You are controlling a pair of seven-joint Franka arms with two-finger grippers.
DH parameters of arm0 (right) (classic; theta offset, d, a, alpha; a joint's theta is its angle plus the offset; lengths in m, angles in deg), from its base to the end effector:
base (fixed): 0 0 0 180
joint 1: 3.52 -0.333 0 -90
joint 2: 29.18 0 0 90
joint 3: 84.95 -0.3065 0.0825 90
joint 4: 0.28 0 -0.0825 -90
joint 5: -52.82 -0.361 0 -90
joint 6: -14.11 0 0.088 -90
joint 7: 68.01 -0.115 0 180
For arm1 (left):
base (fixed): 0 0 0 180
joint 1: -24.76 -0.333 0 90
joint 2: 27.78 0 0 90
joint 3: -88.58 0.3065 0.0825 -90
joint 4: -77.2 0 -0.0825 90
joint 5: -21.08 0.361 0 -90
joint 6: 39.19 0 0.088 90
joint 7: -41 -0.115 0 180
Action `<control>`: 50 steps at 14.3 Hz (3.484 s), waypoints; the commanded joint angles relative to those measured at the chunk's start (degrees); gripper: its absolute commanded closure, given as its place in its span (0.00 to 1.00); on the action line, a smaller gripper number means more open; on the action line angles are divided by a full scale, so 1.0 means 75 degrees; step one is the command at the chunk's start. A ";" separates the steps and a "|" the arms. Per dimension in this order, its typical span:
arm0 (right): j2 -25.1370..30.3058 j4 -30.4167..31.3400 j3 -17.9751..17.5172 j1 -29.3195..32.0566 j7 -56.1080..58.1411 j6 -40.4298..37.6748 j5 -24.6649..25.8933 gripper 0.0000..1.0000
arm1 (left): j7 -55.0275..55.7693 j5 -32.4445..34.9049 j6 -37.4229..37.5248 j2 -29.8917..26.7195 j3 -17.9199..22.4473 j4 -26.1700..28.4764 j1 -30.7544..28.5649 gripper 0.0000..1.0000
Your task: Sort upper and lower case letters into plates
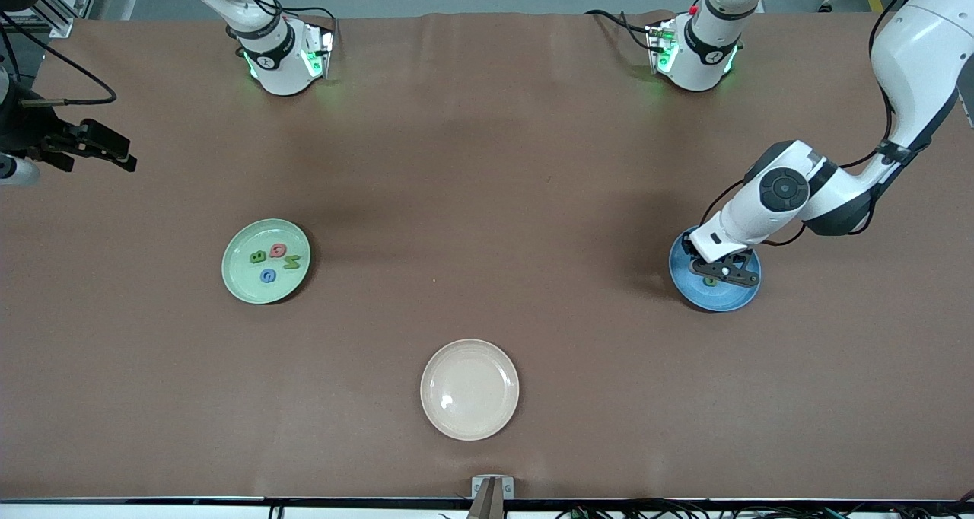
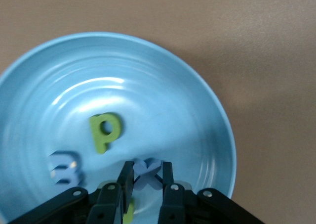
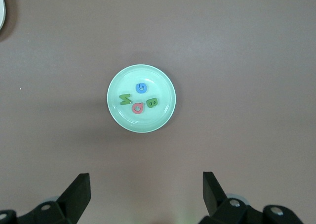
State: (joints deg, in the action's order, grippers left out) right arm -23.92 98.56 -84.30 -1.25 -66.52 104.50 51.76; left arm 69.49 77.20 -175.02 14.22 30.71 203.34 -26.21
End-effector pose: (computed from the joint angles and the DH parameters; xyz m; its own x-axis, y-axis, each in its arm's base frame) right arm 0.5004 -0.0236 0.5859 0.9982 -0.0249 -0.0551 -0.0261 -0.9994 -0.0209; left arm 0.5118 -0.0738 0.1856 0.9546 -0.2977 -0.0068 -0.2978 -0.9545 -0.0129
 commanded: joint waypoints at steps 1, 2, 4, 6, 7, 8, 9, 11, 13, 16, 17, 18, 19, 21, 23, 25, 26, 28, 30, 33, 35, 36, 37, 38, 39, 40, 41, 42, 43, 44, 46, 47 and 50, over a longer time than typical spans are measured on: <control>0.0060 -0.0053 -0.0099 0.0154 0.0036 -0.0134 -0.0106 0.00 | 0.0091 0.0170 -0.0370 0.0025 0.0449 -0.0026 0.0594 0.95; 0.0072 -0.0053 -0.0099 0.0154 0.0036 -0.0146 -0.0106 0.00 | 0.0091 0.0181 -0.0370 -0.0010 0.0462 -0.0026 0.0607 0.95; 0.0061 -0.0053 -0.0099 0.0154 0.0036 -0.0169 -0.0106 0.00 | 0.0045 0.0170 -0.0347 -0.0057 0.0462 -0.0014 0.0526 0.82; 0.0072 -0.0077 -0.0110 0.0154 0.0036 -0.0123 -0.0106 0.00 | -0.0037 0.0170 -0.0312 -0.0185 0.0450 -0.0014 0.0444 0.12; 0.0072 -0.0077 -0.0110 0.0154 0.0036 -0.0076 -0.0106 0.00 | -0.0072 0.0170 -0.0289 -0.0314 0.0415 0.0009 0.0316 0.00; 0.0072 -0.0088 -0.0110 0.0154 0.0048 -0.0064 -0.0106 0.00 | -0.0061 0.0170 -0.0277 -0.0489 0.0287 0.0091 0.0198 0.00; 0.0072 -0.0089 -0.0110 0.0154 0.0048 -0.0052 -0.0106 0.00 | -0.0049 0.0158 -0.0207 -0.0653 -0.0027 0.0173 -0.0070 0.00; 0.0084 -0.0089 -0.0110 0.0154 0.0048 -0.0052 -0.0106 0.00 | -0.0096 0.0147 0.0271 -0.0667 -0.0799 0.0232 -0.0806 0.00; 0.0096 -0.0089 -0.0134 0.0142 0.0048 -0.0040 -0.0094 0.00 | -0.0656 -0.0110 0.0950 -0.0620 -0.1760 0.0197 -0.1674 0.00; 0.0131 -0.0065 -0.0134 0.0143 0.0048 -0.0064 -0.0094 0.00 | -0.0799 -0.0906 0.2355 -0.0620 -0.3541 -0.0164 -0.2730 0.00; 0.0154 -0.0065 -0.0145 0.0142 0.0048 -0.0075 -0.0094 0.00 | -0.0811 -0.1210 0.2940 -0.0608 -0.3987 -0.0514 -0.2837 0.00; 0.0189 -0.0042 -0.0145 0.0142 0.0048 -0.0087 -0.0094 0.00 | -0.0823 -0.1503 0.3480 -0.0608 -0.4246 -0.0912 -0.2838 0.00; 0.0201 -0.0042 -0.0145 0.0131 0.0048 -0.0099 -0.0094 0.00 | -0.0846 -0.1726 0.3937 -0.0608 -0.4423 -0.1276 -0.2838 0.00; 0.0201 -0.0030 -0.0145 0.0131 0.0036 -0.0099 -0.0106 0.00 | -0.0858 -0.1951 0.4199 -0.0596 -0.4553 -0.1735 -0.2838 0.00; 0.0213 -0.0030 -0.0157 0.0107 0.0036 -0.0087 -0.0106 0.00 | -0.1068 -0.1975 0.4200 -0.0596 -0.4577 -0.2052 -0.2826 0.00; 0.0224 -0.0030 -0.0169 0.0096 0.0036 -0.0087 -0.0106 0.00 | -0.1244 -0.2405 0.4200 -0.0771 -0.4601 -0.2426 -0.2757 0.00; 0.0225 -0.0030 -0.0169 0.0096 0.0036 -0.0099 -0.0106 0.00 | -0.1396 -0.2721 0.4200 -0.1143 -0.4531 -0.2614 -0.2733 0.00; 0.0225 -0.0030 -0.0169 0.0084 0.0024 -0.0110 -0.0106 0.00 | -0.2108 -0.3552 0.4200 -0.1835 -0.4321 -0.3198 -0.2651 0.00; 0.0225 -0.0030 -0.0180 0.0072 -0.0069 -0.0111 -0.0106 0.00 | -0.2939 -0.4850 0.4188 -0.2701 -0.3166 -0.3668 -0.2150 0.00; 0.0225 -0.0030 -0.0380 0.0107 -0.0267 -0.0122 -0.0106 0.00 | -0.4172 -0.6283 0.4142 -0.3839 -0.1815 -0.3776 -0.1596 0.00; 0.0236 -0.0030 -0.0380 0.0096 -0.0339 -0.0122 -0.0106 0.00 | -0.4327 -0.6824 0.4118 -0.4274 -0.1566 -0.3741 -0.1607 0.00; 0.0225 -0.0030 -0.0380 0.0107 -0.0327 -0.0099 -0.0106 0.00 | -0.4338 -0.6884 0.4118 -0.4415 -0.1426 -0.3741 -0.1608 0.00; 0.0213 -0.0030 -0.0368 0.0119 -0.0316 -0.0087 -0.0117 0.00 | -0.4420 -0.6943 0.4118 -0.4637 -0.1367 -0.3752 -0.1608 0.00; 0.0213 -0.0030 -0.0368 0.0119 -0.0316 -0.0087 -0.0117 0.00 | -0.4618 -0.7001 0.4118 -0.4860 -0.1366 -0.3741 -0.1619 0.00; 0.0213 -0.0030 -0.0368 0.0119 -0.0304 -0.0076 -0.0106 0.00 | -0.4666 -0.7106 0.4118 -0.4966 -0.1366 -0.3729 -0.1619 0.00; 0.0213 -0.0030 -0.0368 0.0119 -0.0304 -0.0075 -0.0106 0.00 | -0.4655 -0.7258 0.4118 -0.4979 -0.1366 -0.3729 -0.1642 0.00; 0.0224 -0.0030 -0.0368 0.0107 -0.0304 -0.0099 -0.0106 0.00 | -0.4574 -0.7306 0.4118 -0.4944 -0.1355 -0.3775 -0.1643 0.00; 0.0225 -0.0030 -0.0368 0.0107 -0.0315 -0.0099 -0.0106 0.00 | -0.4561 -0.7295 0.4153 -0.4944 -0.1355 -0.3811 -0.1654 0.00; 0.0225 -0.0030 -0.0368 0.0107 -0.0316 -0.0099 -0.0106 0.00 | -0.4526 -0.7214 0.4199 -0.4932 -0.1343 -0.3939 -0.1654 0.00; 0.0225 -0.0030 -0.0368 0.0107 -0.0304 -0.0087 -0.0106 0.00 | -0.4526 -0.7201 0.4211 -0.4932 -0.1343 -0.3998 -0.1654 0.00; 0.0225 -0.0030 -0.0356 0.0107 -0.0316 -0.0099 -0.0106 0.00 | -0.4514 -0.7201 0.4223 -0.4932 -0.1319 -0.4045 -0.1666 0.00; 0.0225 -0.0030 -0.0356 0.0107 -0.0316 -0.0099 -0.0106 0.00 | -0.4514 -0.7201 0.4223 -0.4921 -0.1319 -0.4115 -0.1655 0.00; 0.0225 -0.0030 -0.0356 0.0107 -0.0316 -0.0122 -0.0106 0.00 | -0.4537 -0.7213 0.4235 -0.4733 -0.1308 -0.4256 -0.1678 0.00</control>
State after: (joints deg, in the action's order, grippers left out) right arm -23.34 97.76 -86.53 -1.24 -68.19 103.97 51.69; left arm 36.34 24.05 -144.63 -21.41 20.62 172.77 -38.50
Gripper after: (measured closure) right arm 0.000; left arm 0.000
